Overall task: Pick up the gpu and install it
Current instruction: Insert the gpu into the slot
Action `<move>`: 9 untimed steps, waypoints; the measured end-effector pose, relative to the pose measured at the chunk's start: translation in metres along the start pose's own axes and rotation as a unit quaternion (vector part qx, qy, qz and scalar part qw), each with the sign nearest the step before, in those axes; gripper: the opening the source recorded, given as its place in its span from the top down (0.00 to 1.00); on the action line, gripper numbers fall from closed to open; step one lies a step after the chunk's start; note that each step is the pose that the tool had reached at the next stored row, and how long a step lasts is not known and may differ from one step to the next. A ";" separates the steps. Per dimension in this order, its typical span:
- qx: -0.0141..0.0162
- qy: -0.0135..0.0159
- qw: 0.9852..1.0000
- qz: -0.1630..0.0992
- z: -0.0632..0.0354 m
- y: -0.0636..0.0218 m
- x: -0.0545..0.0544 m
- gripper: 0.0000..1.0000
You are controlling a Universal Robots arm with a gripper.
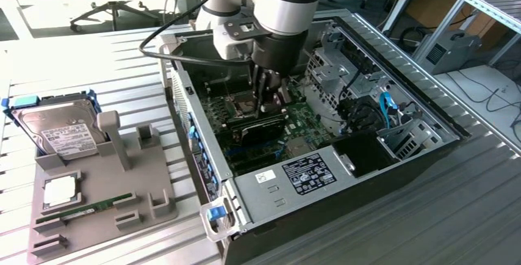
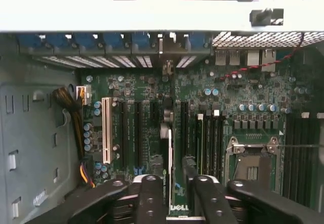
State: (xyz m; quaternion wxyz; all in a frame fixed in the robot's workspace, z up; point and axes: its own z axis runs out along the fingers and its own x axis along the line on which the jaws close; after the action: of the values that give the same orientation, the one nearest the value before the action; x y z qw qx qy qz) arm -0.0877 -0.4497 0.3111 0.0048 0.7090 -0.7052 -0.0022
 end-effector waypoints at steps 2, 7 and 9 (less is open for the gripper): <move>-0.002 0.000 1.000 -0.003 0.0000 -0.0056 0.000 0.80; -0.008 0.000 1.000 -0.010 0.0000 -0.0269 0.000 0.89; -0.011 0.000 1.000 -0.013 0.0000 -0.0365 0.000 0.89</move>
State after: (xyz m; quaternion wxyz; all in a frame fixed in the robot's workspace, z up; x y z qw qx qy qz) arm -0.0511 -0.4498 0.3108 0.0123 0.7177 -0.6961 -0.0096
